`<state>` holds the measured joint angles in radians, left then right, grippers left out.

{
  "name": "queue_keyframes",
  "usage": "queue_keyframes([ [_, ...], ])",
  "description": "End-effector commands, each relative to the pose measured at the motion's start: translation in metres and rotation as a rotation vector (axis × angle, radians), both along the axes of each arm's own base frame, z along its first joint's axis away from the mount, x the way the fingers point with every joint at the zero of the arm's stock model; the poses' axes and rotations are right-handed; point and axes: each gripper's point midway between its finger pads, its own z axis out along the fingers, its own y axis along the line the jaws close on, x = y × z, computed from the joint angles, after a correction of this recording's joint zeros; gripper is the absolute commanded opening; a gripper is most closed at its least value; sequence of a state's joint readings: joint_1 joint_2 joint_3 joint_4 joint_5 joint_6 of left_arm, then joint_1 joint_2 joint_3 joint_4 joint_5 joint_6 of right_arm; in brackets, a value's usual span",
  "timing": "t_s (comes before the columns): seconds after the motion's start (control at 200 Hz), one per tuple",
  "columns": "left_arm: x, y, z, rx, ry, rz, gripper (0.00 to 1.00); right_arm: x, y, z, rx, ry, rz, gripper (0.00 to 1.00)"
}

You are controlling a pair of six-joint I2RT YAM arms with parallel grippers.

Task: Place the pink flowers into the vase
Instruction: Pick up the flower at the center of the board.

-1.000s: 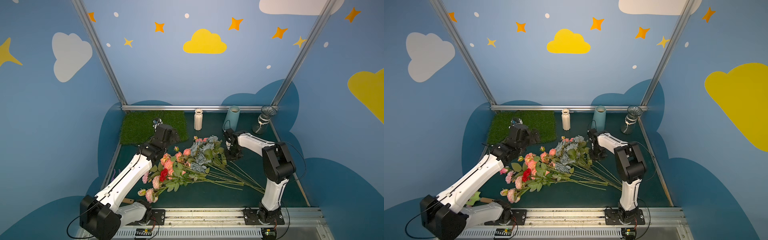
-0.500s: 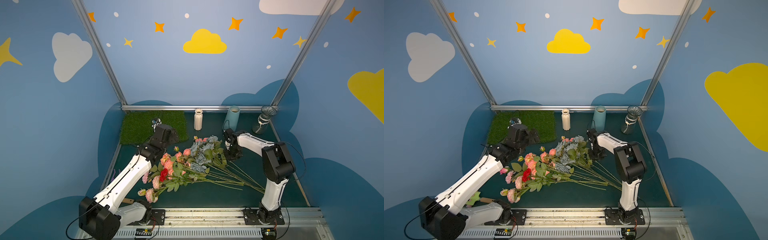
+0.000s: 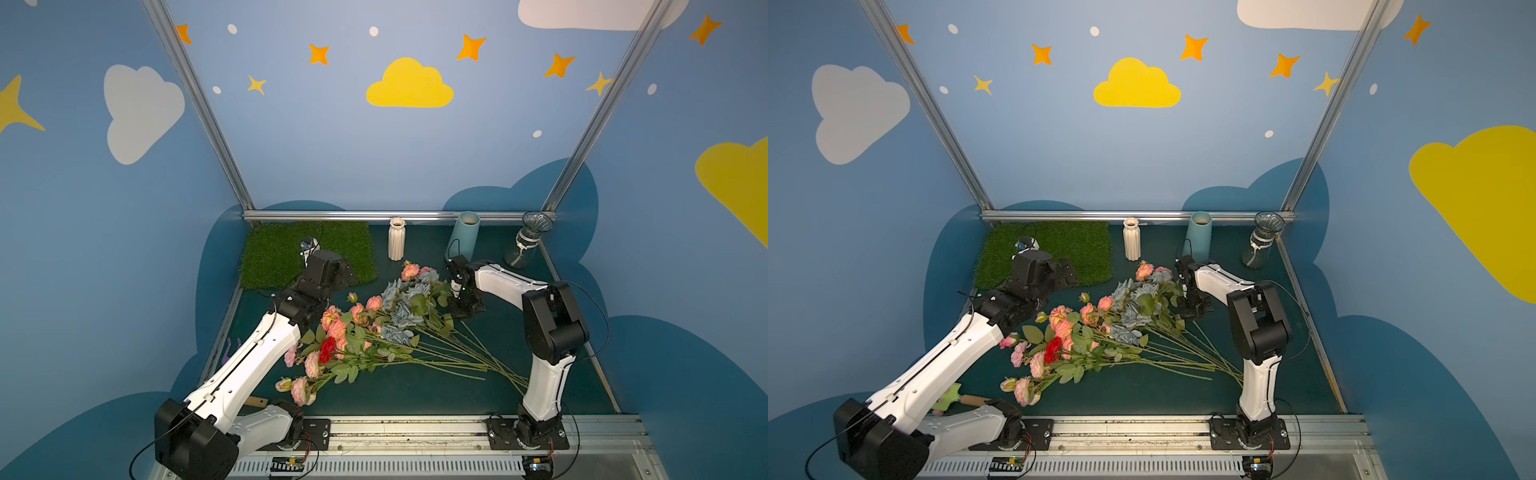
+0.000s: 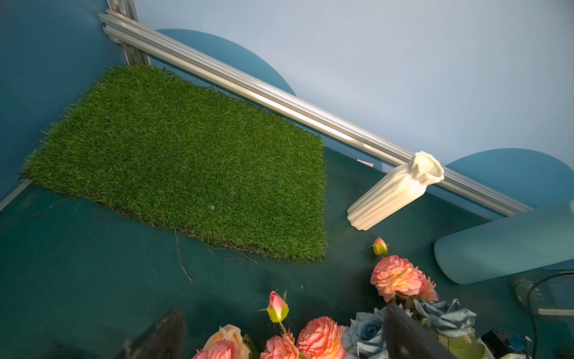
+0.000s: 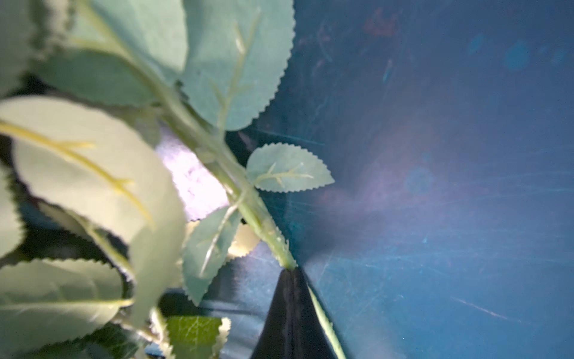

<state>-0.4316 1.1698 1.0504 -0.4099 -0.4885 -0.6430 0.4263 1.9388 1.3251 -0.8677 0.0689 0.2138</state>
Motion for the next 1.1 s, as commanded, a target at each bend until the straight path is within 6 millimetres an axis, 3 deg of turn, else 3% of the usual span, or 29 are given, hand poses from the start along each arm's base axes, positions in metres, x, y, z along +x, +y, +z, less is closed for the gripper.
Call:
queue_keyframes([
  [0.0,0.0,0.001,0.003,-0.005,-0.01,-0.001,1.0,-0.001,-0.01,0.001,-0.025,-0.007,-0.027,0.05],
  [0.08,-0.001,0.001,0.003,-0.007,-0.011,-0.001,1.0,0.001,-0.01,0.002,-0.026,-0.012,-0.026,0.07],
  [0.3,-0.001,0.002,0.004,-0.007,-0.015,0.001,1.0,0.007,0.0,0.001,-0.014,-0.014,-0.011,0.29],
  [0.446,-0.001,0.002,0.004,-0.003,-0.013,0.001,1.0,0.014,0.006,0.001,-0.018,-0.022,0.004,0.31],
  [0.591,-0.002,0.004,0.004,0.003,-0.016,0.008,1.0,0.018,0.009,-0.003,-0.02,-0.023,0.013,0.28],
  [0.801,-0.004,0.007,0.005,0.004,-0.023,0.015,1.0,0.018,0.004,-0.007,-0.046,-0.02,0.02,0.06],
  [1.096,-0.006,0.01,0.006,-0.01,-0.036,0.027,1.0,0.027,-0.007,0.015,-0.137,-0.09,0.05,0.0],
])
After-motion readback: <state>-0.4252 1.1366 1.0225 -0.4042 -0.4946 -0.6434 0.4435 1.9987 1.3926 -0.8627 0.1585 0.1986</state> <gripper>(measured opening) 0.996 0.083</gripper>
